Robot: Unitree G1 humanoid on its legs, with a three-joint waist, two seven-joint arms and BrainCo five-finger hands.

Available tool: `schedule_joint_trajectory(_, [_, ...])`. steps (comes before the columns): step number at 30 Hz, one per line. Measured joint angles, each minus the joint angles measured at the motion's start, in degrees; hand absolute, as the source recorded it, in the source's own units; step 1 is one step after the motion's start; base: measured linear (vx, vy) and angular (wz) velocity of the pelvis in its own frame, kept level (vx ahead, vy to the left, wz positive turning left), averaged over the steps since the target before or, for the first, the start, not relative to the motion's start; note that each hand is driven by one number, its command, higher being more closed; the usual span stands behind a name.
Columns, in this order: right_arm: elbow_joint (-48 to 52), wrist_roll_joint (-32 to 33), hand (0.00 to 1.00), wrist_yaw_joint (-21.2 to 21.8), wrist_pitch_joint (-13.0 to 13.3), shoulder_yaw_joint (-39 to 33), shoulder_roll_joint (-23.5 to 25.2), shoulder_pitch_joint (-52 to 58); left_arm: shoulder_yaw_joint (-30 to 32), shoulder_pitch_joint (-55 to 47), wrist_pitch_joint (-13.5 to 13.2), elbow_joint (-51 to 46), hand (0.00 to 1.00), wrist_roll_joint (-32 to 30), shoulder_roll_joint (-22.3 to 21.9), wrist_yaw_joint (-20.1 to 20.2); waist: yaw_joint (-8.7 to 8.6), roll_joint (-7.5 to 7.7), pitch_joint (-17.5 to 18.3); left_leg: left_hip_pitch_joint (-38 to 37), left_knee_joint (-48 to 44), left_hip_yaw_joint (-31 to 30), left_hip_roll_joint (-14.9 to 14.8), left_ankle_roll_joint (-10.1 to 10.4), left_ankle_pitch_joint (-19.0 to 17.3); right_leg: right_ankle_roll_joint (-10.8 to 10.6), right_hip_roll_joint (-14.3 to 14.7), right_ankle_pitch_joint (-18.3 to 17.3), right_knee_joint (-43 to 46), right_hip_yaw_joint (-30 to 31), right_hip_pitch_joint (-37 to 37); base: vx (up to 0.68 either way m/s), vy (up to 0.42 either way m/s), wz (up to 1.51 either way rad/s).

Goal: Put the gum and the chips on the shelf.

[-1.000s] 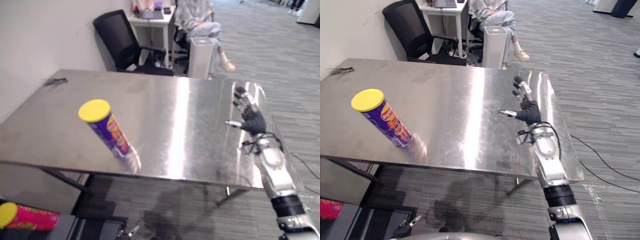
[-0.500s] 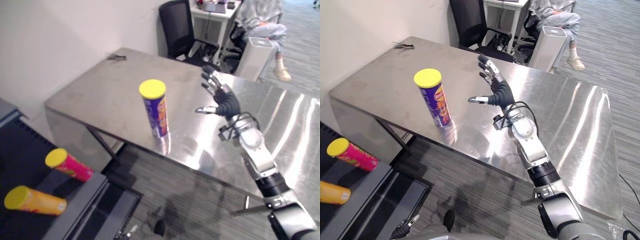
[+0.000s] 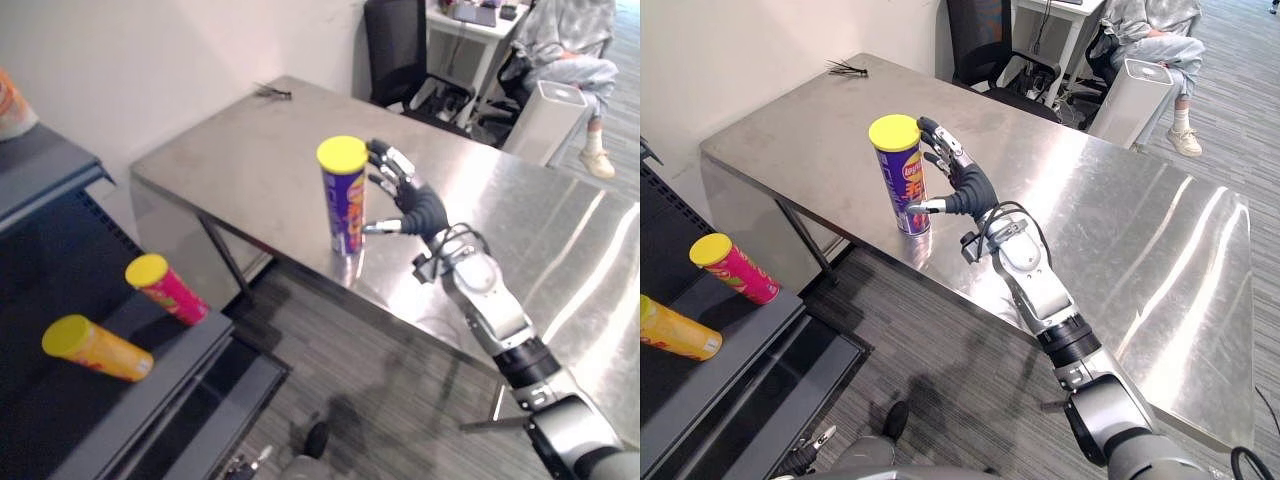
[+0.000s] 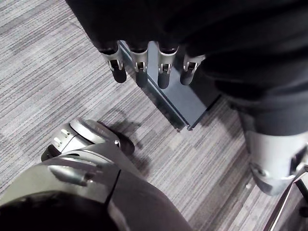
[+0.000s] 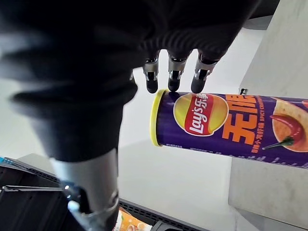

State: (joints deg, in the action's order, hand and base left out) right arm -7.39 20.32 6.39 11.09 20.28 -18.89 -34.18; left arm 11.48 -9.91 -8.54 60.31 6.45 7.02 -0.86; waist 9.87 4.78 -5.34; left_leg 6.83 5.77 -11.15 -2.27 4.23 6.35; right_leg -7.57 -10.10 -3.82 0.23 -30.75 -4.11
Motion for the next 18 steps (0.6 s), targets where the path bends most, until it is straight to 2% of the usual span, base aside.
schedule_joint_trajectory(6, [-3.02,-0.17,0.00,-0.92,0.38,0.13,0.15,-1.75,-0.92,0.03,0.00,0.00,0.00,0.02,0.18,-0.06,0.06,0.17,-0.06,0.17,0.00,0.01,-1.15,0.60,0.34,0.26,1.15,-0.14,-0.14,0.12,0.13,-0.01,-0.013,-0.01])
schedule_joint_trajectory(13, [-7.68,-0.26,0.00,-2.75,1.50,-0.22,1.71,-4.40,-2.71,0.64,0.00,0.06,0.00,0.15,0.68,-0.20,1.23,0.47,0.13,1.02,-0.30,-0.31,-1.91,1.18,0.69,0.49,1.97,-0.24,-0.19,0.07,0.85,0.00,-0.005,0.00])
schedule_joint_trajectory(18, [-11.07,-0.50,0.00,-4.39,1.38,-0.48,2.05,-6.41,-2.70,0.65,-0.01,0.05,0.00,0.16,0.67,-0.52,1.37,0.70,0.27,1.06,-0.31,-0.35,-1.93,1.19,0.75,0.54,2.00,-0.27,-0.16,-0.01,0.84,0.00,-0.002,0.01])
